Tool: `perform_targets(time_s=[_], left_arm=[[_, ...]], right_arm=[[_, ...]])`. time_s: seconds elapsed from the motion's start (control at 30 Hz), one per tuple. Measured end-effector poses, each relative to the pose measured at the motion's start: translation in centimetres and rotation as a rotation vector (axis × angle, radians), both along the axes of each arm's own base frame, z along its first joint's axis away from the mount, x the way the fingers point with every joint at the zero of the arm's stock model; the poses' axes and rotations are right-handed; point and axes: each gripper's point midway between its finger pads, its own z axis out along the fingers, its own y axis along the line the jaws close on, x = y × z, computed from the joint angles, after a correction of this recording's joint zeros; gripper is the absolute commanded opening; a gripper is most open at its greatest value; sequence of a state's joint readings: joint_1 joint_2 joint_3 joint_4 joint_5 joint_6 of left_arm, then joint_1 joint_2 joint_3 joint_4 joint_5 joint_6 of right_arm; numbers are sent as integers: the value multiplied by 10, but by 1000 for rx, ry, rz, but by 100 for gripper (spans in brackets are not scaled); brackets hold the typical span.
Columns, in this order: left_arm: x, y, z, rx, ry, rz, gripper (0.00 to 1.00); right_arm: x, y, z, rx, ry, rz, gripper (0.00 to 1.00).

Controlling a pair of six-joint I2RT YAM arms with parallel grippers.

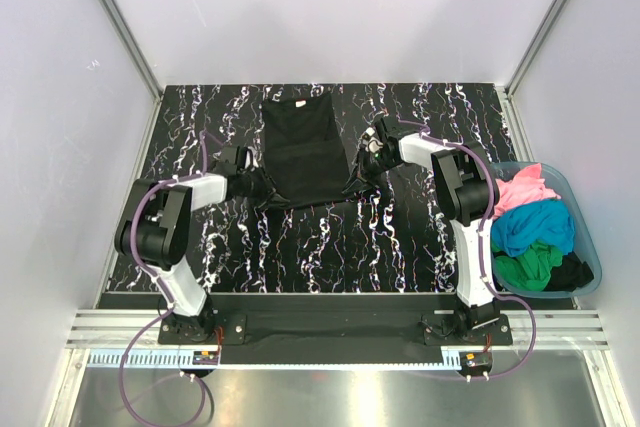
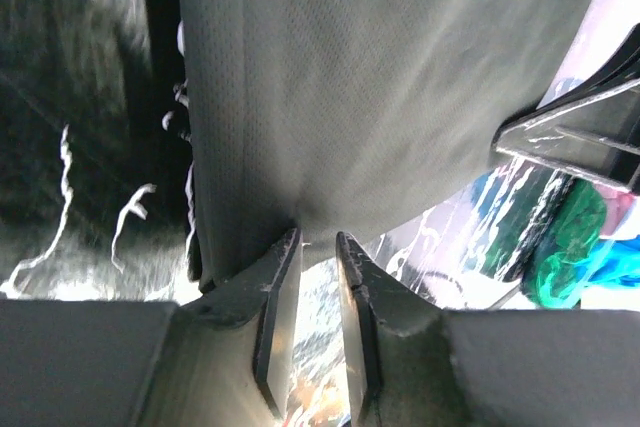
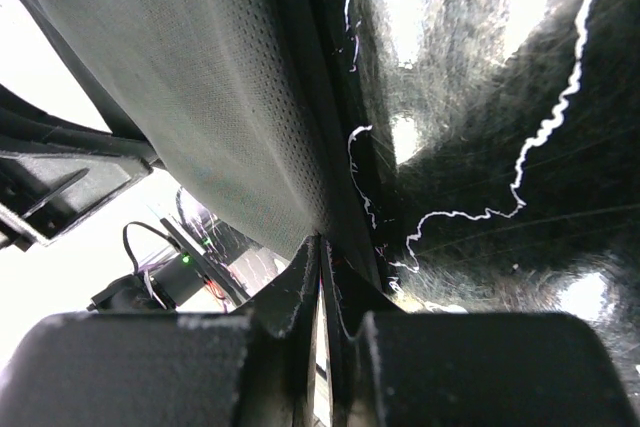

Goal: Fold and stack the t-shirts
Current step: Fold the tshirt

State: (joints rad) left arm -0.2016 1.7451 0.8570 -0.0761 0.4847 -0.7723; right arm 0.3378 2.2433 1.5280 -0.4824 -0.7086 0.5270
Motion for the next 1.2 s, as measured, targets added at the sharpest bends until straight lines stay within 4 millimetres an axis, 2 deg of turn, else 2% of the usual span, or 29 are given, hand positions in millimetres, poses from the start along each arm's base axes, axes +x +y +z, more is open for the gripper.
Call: perform_targets(time_s=[0.1,0.23,0.33,0.53,0.63,0.8,0.9,1.0,1.2], left_arm=[[0,6,7,45,21,-9,28],[11,14,26,103,-10,-7,28],[13,21,34,143,-26,-7,24],[3,27,27,177,16,-15,21],[-6,30,17,194,45,-16,17],[-28,48,-8,301,132,-3,18],[-32,55,-10,343,149,-4,19],[-27,59,-3,376,143,-7,20],[4,55,32,366,48,4,21]], right_arm=[[0,0,0,-3,0,-1,9],[0,0,0,-6,1,-2,9],[0,0,0,-6,1,-3,9],[1,0,0,-7,6,-8,8],[1,0,0,-8,10,-13,8],[1,-1,0,-15,13,-19,8],[4,-1,1,-24,9,-26,9],[6,-2,1,-32,7,-34,8],[7,-3,1,-44,14,-50,9]])
